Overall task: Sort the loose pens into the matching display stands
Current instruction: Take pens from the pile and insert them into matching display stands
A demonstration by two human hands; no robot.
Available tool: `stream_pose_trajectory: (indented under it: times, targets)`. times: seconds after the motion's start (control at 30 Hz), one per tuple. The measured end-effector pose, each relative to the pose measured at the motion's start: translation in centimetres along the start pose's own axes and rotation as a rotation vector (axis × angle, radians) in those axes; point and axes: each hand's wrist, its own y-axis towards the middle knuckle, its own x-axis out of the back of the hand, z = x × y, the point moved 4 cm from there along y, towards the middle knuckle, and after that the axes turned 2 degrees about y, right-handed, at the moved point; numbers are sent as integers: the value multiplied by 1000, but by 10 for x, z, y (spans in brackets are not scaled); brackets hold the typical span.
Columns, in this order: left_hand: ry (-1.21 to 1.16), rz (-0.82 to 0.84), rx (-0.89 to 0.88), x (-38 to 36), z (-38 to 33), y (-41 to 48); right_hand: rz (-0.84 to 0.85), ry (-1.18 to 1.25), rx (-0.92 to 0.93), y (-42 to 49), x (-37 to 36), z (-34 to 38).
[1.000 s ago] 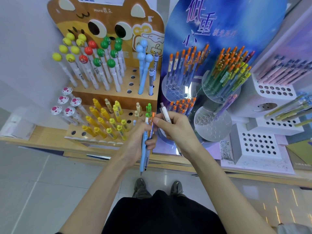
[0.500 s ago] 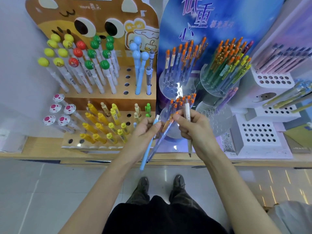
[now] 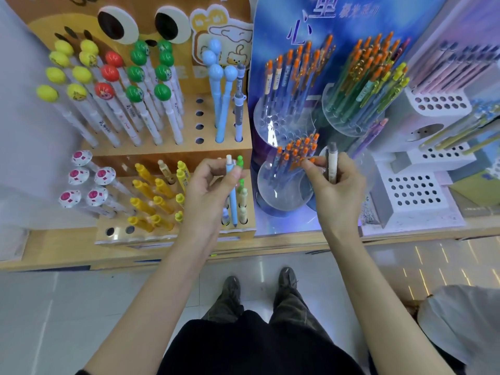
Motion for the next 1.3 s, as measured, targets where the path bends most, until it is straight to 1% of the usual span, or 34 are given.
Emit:
stream_pose_trajectory:
  times: [0.2,0.37,0.47,0.67,0.87,1.03,1.17,1.3]
  targets:
    - [-3,-2,-25,7,-1,0,15,-56,7,-5,-8,-4]
    - [-24,1,-30,8,-1,-2,72,-188,104,-8,-16,1]
    - [-37,0,-39,9,-1,-3,75,-245,123,-4,-15,5]
    - [-47,1,-48,9,-1,-6,37,-164,58,-5,-3,-2]
    - [-48,9,-42,7,0,-9,58,-122,59,-5,-11,4]
    - [-46,5,-45,10,0,-9,53,-114,108,-5,-13,3]
    - [-54,4,-41,11,1,-9,85,-134,137,-5,-19,-2]
    - [-64,11,-38,11,0,-8,131,-203,232,-3,-24,0]
